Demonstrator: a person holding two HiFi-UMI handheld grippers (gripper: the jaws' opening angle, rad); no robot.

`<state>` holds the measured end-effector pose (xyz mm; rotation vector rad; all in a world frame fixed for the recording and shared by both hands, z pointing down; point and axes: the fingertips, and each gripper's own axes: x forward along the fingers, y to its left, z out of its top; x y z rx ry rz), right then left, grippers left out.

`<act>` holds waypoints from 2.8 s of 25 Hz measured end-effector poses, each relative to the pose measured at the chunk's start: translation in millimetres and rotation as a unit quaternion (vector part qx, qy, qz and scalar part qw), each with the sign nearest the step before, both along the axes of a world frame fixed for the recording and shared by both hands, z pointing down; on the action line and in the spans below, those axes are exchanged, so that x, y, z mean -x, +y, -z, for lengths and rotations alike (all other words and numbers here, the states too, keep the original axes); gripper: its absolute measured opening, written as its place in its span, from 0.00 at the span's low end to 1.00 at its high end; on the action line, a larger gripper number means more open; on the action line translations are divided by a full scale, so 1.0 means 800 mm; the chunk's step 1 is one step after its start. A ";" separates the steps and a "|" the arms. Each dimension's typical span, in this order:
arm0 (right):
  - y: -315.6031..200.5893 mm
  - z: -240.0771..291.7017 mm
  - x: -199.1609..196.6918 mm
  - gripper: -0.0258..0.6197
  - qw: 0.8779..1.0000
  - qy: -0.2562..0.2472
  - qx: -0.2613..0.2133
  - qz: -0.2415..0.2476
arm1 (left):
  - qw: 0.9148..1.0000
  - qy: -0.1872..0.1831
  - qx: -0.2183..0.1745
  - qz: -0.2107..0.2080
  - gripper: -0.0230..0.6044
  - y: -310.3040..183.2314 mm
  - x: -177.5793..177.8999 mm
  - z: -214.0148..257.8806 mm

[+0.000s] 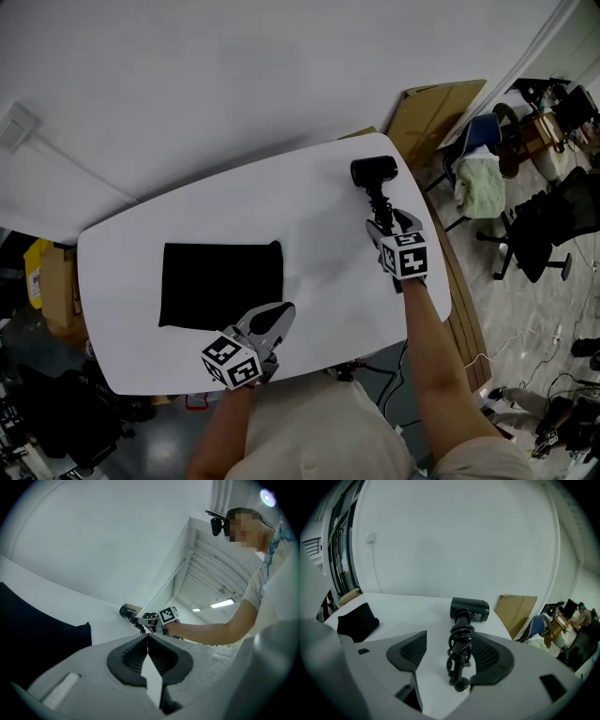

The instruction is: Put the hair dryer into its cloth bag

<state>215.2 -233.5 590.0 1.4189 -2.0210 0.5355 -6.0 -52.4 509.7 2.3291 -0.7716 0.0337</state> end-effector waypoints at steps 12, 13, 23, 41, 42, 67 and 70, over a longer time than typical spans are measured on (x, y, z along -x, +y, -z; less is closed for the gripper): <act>-0.036 -0.045 -0.017 0.54 0.998 0.034 0.048 -0.026 | 1.000 -0.001 0.005 0.001 0.05 -0.012 -0.005 -0.003; -0.038 -0.048 -0.018 0.54 0.998 0.036 0.051 -0.027 | 1.000 -0.002 0.006 0.001 0.05 -0.012 -0.005 -0.003; -0.049 -0.072 -0.026 0.47 0.994 0.052 0.085 -0.039 | 1.000 -0.006 0.007 0.008 0.05 -0.012 -0.002 -0.002; 0.001 -0.074 0.013 0.44 0.994 0.045 0.096 0.002 | 1.000 -0.009 0.007 0.015 0.05 -0.010 0.009 -0.004; 0.007 -0.074 0.017 0.44 0.994 0.045 0.096 0.007 | 1.000 -0.009 0.007 0.014 0.05 -0.010 0.010 -0.004; 0.179 -0.073 0.100 0.44 0.990 0.034 0.088 0.107 | 0.995 -0.090 0.021 0.040 0.05 0.007 0.033 -0.045; 0.186 -0.072 0.103 0.44 0.990 0.033 0.088 0.109 | 0.993 -0.102 0.026 0.051 0.06 0.003 0.037 -0.050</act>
